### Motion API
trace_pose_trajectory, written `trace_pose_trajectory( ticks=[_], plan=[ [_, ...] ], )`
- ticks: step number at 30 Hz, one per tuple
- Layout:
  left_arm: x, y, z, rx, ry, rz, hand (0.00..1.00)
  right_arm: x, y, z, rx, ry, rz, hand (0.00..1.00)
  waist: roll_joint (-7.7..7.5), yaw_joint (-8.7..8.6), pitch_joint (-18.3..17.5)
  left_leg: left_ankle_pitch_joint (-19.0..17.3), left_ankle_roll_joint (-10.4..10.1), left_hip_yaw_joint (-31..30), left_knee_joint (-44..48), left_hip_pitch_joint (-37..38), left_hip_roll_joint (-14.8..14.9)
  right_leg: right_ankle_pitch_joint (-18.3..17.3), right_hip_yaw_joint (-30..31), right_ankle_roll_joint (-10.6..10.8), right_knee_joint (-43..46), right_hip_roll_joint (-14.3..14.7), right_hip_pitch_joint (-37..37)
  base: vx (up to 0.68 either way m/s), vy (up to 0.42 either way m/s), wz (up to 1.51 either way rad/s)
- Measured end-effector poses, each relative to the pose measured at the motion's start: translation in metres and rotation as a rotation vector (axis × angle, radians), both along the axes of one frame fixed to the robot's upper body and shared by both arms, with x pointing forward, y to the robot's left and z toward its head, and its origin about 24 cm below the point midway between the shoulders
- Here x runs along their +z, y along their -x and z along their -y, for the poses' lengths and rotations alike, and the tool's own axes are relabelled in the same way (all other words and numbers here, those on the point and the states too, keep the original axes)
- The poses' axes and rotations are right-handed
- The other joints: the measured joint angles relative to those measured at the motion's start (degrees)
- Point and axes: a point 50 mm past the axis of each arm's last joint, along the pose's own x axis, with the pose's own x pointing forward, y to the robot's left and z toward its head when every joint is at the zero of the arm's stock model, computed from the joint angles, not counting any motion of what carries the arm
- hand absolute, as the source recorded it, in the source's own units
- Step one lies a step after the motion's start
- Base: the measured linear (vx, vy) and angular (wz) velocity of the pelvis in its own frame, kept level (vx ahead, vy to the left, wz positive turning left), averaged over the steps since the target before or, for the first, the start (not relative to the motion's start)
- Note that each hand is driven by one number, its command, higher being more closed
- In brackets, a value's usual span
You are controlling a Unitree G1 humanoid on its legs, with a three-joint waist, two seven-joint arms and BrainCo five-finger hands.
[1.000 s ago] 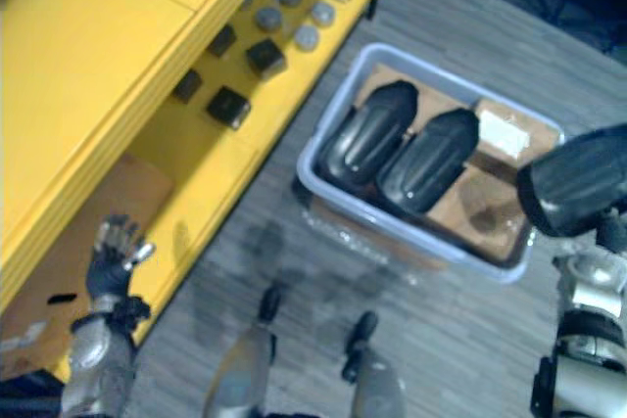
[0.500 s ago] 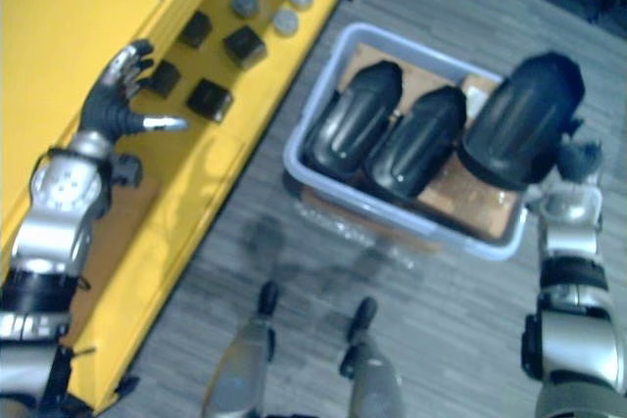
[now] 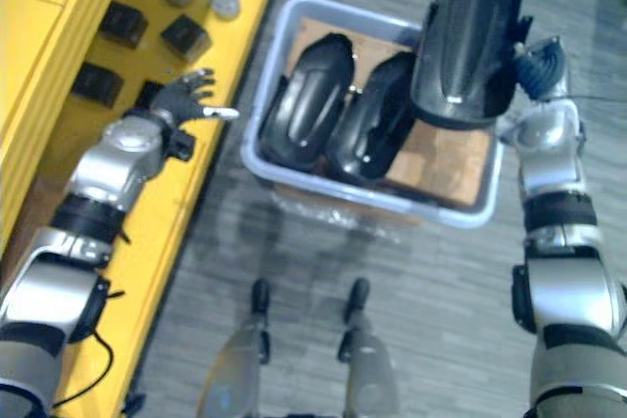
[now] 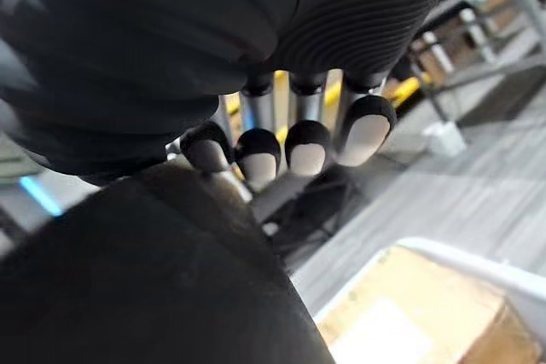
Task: Walk over and take plastic housings, then place them on the shelf
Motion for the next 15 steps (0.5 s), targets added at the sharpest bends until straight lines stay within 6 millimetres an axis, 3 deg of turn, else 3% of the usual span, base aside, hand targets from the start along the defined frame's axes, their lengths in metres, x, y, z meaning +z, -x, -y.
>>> trace_pose_trajectory(
  ticks=[5,11,15],
  plan=[
    [-0.012,-0.002,0.020,-0.073,0.201,-0.075,0.00,0.002,-0.004,-0.014,0.051,0.065,0.003,1.00,0.01,-0.75,0.04,0.05,-0.05,0.05,0.01,-0.03,0.11,-0.19,0.08,-0.28,0.43,0.07,-0.29,-0.01,-0.001,-0.01],
    [-0.024,-0.003,0.045,-0.130,0.504,-0.157,0.00,0.025,-0.006,-0.037,0.130,0.140,0.098,1.00,-0.09,-1.24,1.50,0.04,-0.04,0.89,0.36,-0.12,0.19,-0.23,1.02,-0.34,1.21,0.07,-1.14,-0.01,0.001,-0.05],
    [-0.026,-0.003,0.063,-0.172,0.663,-0.176,0.00,0.025,-0.007,-0.048,0.168,0.198,0.112,1.00,-0.08,-1.41,1.51,0.04,-0.05,1.07,0.52,0.01,0.20,-0.23,1.20,-0.34,1.35,0.05,-1.13,0.00,0.000,-0.02]
  ],
)
